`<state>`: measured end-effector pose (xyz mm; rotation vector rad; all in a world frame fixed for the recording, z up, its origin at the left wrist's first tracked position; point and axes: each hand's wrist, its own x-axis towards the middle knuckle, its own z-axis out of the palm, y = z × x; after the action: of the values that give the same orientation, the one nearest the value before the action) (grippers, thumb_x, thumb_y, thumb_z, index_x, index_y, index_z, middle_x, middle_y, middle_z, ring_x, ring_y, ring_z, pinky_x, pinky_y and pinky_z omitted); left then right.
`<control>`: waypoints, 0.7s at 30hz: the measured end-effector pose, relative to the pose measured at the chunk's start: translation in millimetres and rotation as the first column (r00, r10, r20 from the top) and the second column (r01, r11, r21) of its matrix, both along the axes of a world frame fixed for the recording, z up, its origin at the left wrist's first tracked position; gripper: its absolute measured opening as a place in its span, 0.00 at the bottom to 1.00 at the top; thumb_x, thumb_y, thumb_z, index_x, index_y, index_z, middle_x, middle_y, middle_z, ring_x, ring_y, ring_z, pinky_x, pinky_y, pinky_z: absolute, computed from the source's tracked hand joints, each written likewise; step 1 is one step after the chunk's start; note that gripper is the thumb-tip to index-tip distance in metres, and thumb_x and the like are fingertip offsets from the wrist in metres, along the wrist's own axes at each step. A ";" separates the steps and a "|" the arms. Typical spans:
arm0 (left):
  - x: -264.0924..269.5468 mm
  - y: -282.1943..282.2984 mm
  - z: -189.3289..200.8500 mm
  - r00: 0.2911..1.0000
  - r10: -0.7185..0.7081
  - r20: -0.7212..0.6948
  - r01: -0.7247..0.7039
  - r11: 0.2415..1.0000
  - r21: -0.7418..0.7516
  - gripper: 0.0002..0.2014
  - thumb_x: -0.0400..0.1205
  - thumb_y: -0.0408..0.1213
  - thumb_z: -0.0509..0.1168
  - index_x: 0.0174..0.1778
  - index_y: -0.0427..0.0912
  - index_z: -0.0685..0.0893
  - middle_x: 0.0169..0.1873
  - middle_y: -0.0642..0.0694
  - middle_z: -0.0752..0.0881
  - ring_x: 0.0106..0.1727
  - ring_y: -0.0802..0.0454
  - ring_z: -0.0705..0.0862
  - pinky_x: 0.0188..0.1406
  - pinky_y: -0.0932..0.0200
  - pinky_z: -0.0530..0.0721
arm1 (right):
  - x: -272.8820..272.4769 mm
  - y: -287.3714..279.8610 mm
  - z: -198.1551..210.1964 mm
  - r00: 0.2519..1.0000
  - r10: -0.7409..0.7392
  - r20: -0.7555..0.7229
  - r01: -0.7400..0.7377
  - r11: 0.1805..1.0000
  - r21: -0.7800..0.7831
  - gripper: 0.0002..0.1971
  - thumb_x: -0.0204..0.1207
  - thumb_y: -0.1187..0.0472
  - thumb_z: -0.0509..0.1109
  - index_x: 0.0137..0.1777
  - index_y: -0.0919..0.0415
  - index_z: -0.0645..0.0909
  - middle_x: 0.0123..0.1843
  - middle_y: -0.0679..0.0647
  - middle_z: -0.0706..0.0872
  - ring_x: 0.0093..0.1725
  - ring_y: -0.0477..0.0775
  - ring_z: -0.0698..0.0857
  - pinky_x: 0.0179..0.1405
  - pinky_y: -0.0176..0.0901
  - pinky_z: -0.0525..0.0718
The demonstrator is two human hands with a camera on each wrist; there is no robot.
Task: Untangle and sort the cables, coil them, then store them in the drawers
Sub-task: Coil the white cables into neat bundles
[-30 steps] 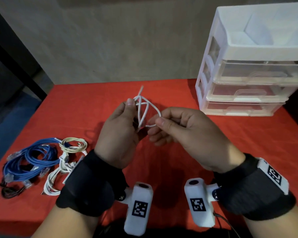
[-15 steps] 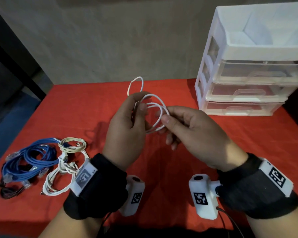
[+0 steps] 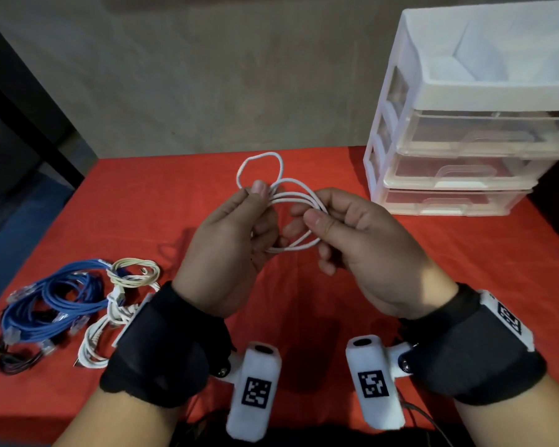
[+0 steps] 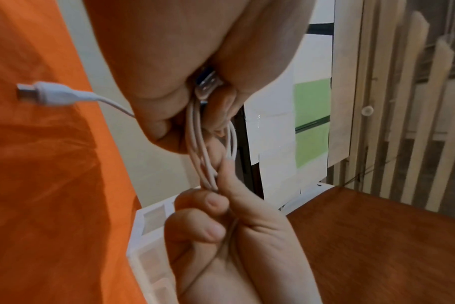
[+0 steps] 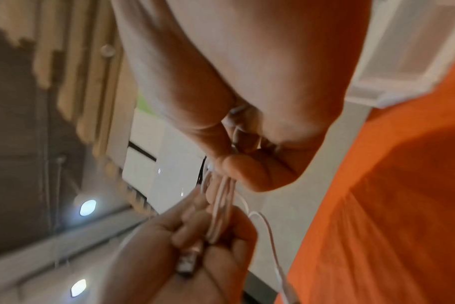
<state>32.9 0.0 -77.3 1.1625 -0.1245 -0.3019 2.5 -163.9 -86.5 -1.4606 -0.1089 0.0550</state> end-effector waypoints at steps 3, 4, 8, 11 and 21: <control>0.3 3.5 3.3 0.997 -0.054 0.048 0.046 0.988 0.145 0.14 0.91 0.43 0.55 0.43 0.41 0.76 0.26 0.52 0.63 0.25 0.57 0.59 0.41 0.57 0.66 | -0.3 -2.3 1.2 1.000 0.027 0.011 -0.027 0.999 -0.020 0.09 0.89 0.67 0.62 0.57 0.64 0.84 0.38 0.52 0.87 0.29 0.48 0.71 0.24 0.38 0.74; 0.1 3.9 3.9 0.997 -0.046 0.062 0.034 0.982 0.184 0.14 0.92 0.43 0.54 0.46 0.39 0.76 0.26 0.51 0.63 0.25 0.57 0.60 0.36 0.62 0.69 | -0.8 -2.5 1.8 0.999 0.030 0.030 -0.028 0.997 -0.067 0.09 0.89 0.66 0.62 0.58 0.63 0.85 0.38 0.52 0.86 0.29 0.48 0.72 0.25 0.38 0.75; -0.6 6.8 4.4 0.991 -0.037 0.129 -0.005 0.951 0.311 0.18 0.92 0.42 0.54 0.44 0.34 0.78 0.24 0.50 0.62 0.24 0.56 0.58 0.34 0.48 0.69 | -0.5 -5.2 5.7 0.953 -0.115 0.281 0.198 0.937 -0.289 0.12 0.88 0.64 0.65 0.67 0.51 0.83 0.54 0.46 0.86 0.41 0.48 0.84 0.38 0.42 0.81; -5.4 7.9 2.6 0.971 -0.146 0.188 0.051 0.900 0.433 0.21 0.92 0.45 0.56 0.41 0.32 0.78 0.22 0.51 0.64 0.23 0.56 0.60 0.31 0.29 0.69 | 2.2 -15.3 11.4 0.851 0.027 0.524 0.278 0.823 -0.495 0.24 0.86 0.73 0.64 0.77 0.53 0.79 0.79 0.45 0.74 0.68 0.46 0.83 0.66 0.37 0.79; -12.9 9.2 10.1 0.932 -0.328 0.155 0.206 0.830 0.519 0.19 0.90 0.48 0.57 0.35 0.48 0.84 0.24 0.47 0.68 0.25 0.53 0.64 0.37 0.36 0.77 | 2.8 -35.7 23.1 0.903 0.093 0.420 0.224 0.733 -0.643 0.07 0.84 0.59 0.72 0.45 0.54 0.89 0.41 0.43 0.88 0.45 0.44 0.86 0.44 0.31 0.78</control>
<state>20.0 9.2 -67.3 1.7004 -0.4484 -0.4615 5.3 -199.6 -63.5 -2.2080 -0.4347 -0.3284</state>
